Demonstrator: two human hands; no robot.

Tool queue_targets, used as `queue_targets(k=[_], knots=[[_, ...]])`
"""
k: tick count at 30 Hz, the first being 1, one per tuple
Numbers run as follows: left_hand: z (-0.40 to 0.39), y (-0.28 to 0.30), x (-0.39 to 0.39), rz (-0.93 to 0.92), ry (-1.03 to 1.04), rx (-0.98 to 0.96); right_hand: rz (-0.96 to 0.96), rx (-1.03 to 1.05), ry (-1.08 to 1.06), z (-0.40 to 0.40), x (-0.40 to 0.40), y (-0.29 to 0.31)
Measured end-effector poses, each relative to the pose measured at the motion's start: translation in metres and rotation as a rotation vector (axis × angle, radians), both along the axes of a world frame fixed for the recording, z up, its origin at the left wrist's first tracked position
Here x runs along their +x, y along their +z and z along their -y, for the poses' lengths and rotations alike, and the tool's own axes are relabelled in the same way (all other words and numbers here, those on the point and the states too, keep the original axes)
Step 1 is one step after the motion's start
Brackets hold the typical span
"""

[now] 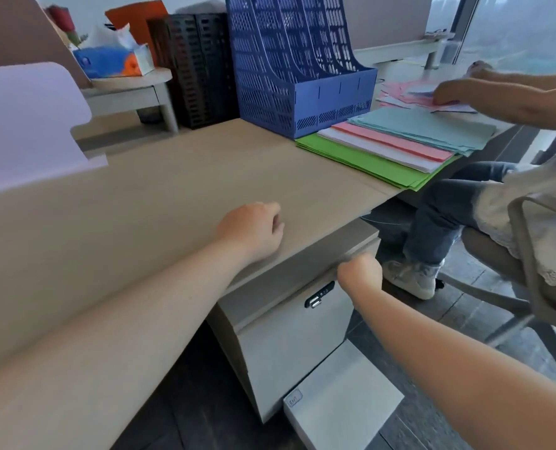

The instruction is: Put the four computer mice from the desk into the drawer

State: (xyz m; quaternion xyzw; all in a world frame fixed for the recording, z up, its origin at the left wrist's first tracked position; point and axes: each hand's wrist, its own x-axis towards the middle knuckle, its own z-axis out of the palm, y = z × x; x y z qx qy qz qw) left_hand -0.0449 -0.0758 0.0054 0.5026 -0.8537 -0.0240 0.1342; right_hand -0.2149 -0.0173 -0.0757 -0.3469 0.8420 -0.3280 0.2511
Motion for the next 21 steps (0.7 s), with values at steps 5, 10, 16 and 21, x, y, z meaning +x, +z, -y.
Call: queue_targets(k=[5, 10, 16, 21], knots=[[0.005, -0.008, 0.01, -0.054, -0.049, -0.031, 0.039, 0.023, 0.005, 0.011, 0.001, -0.014], [0.004, -0.012, 0.013, -0.143, -0.047, -0.063, 0.035, 0.024, 0.043, 0.013, 0.0, -0.021], [0.001, -0.011, 0.015, -0.106, -0.049, -0.037, -0.096, 0.113, 0.178, 0.005, -0.005, -0.016], [-0.003, -0.011, 0.021, -0.093, -0.024, -0.041, -0.16, 0.131, 0.254, -0.004, -0.007, -0.007]])
